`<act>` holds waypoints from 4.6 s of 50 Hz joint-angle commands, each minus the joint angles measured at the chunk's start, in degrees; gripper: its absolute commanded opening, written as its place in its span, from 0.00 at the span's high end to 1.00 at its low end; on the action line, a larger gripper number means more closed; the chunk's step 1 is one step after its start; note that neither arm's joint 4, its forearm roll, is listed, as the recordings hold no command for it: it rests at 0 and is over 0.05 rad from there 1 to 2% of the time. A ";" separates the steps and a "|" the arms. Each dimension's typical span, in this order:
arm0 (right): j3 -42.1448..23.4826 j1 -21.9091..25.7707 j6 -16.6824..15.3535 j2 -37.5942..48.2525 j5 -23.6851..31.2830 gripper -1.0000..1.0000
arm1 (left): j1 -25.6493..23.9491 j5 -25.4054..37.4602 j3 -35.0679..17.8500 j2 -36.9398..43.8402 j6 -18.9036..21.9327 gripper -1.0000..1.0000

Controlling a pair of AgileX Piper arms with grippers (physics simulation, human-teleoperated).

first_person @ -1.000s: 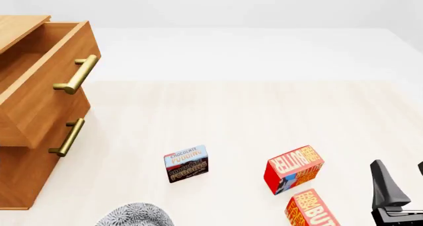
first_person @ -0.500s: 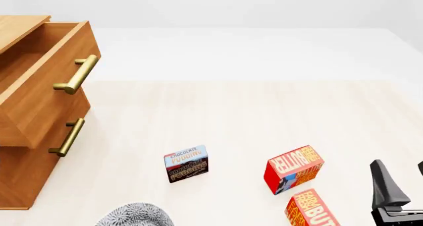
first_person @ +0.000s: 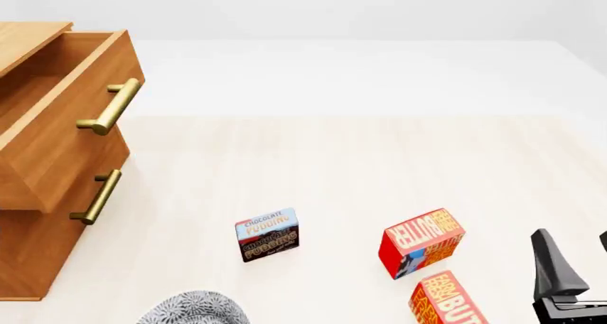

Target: Put the chocolate pudding in the top drawer of the cabinet and close it.

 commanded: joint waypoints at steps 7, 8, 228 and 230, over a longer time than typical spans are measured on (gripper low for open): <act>0.00 0.00 0.01 0.00 0.00 0.00 | 0.93 3.75 -4.75 4.42 3.69 0.00; 0.00 0.00 0.00 -0.01 0.00 0.00 | 1.41 3.50 -4.57 4.57 4.20 0.00; 0.00 0.00 -0.01 0.01 0.00 0.00 | -10.29 25.45 -15.50 38.58 -7.07 0.00; 0.00 0.00 0.00 -0.01 0.00 0.00 | -10.57 25.29 -15.30 38.65 -7.11 0.00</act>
